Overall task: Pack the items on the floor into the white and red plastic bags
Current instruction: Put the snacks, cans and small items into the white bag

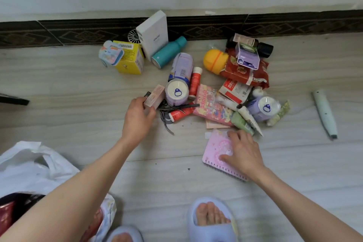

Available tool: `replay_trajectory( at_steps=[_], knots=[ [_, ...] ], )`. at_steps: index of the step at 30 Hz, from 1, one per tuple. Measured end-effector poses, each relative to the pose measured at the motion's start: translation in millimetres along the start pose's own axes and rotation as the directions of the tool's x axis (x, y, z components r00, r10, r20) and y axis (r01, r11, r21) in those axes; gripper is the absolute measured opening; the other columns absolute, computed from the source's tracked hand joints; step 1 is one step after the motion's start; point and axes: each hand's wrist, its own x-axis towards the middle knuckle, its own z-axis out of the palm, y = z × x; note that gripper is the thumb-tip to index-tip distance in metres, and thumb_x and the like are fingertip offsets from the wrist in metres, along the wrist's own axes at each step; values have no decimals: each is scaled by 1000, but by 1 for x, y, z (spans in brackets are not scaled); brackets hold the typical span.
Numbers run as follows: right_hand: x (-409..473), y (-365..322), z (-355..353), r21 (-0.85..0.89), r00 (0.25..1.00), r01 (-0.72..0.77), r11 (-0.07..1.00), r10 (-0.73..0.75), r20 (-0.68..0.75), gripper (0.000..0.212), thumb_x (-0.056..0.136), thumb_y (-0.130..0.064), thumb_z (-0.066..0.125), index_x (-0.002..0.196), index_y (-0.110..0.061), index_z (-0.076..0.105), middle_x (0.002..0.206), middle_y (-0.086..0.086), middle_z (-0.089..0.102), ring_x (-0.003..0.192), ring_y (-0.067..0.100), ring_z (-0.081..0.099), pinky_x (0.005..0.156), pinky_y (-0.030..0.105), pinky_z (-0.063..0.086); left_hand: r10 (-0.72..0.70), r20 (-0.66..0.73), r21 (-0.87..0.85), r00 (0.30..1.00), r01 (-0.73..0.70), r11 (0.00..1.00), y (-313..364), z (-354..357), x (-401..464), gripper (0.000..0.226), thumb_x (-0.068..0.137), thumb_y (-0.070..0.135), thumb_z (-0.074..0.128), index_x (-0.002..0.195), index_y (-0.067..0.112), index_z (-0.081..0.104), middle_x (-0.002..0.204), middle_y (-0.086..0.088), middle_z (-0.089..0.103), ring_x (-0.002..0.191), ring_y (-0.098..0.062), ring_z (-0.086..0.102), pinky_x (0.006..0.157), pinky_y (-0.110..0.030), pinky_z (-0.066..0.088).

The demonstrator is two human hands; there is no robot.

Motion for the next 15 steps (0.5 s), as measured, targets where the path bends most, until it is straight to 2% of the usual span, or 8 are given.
replay_trajectory(
  at_steps=[2, 5, 8, 11, 15],
  knots=[
    [4, -1, -4, 3, 1000, -14, 1000, 14, 25, 85, 67, -57, 69, 133, -17, 33, 133, 5, 36, 126, 24, 31, 103, 37, 32, -15, -31, -53, 999, 13, 998, 2, -3, -7, 30, 84, 12, 57, 112, 4, 55, 105, -15, 58, 93, -28, 56, 76, -27, 38],
    [3, -5, -8, -1, 999, -34, 999, 34, 32, 81, 65, -58, 70, 125, -12, 39, 128, 8, 39, 122, 25, 33, 99, 36, 36, -57, -64, -148, 996, 47, 988, 2, -13, -29, 25, 83, 12, 57, 107, 7, 56, 99, -11, 61, 85, -24, 58, 76, -31, 45],
    [-5, -8, -12, 74, 996, 1, 997, 5, -85, 61, 75, -44, 68, 121, -11, 46, 126, 9, 43, 120, 25, 36, 93, 32, 36, -71, -64, -199, 995, 57, 978, -2, -27, -50, 21, 83, 10, 59, 104, 7, 59, 99, -9, 63, 81, -20, 59, 75, -31, 49],
    [-15, -19, -24, 157, 979, 84, 984, -52, -198, 32, 83, -27, 64, 110, -12, 56, 118, 8, 54, 113, 28, 49, 84, 33, 40, -108, -70, -234, 992, 89, 968, -7, -46, -67, 20, 83, 11, 60, 103, 9, 61, 94, -4, 64, 79, -16, 59, 68, -19, 45],
    [-35, -53, -43, 111, 935, 283, 953, -249, -251, 18, 86, -23, 60, 103, -17, 62, 107, 3, 65, 102, 27, 58, 75, 35, 43, -162, -92, -272, 982, 132, 953, -17, -85, -97, 18, 86, 14, 59, 104, 12, 61, 90, 0, 63, 78, -10, 59, 63, -8, 40]
  ],
)
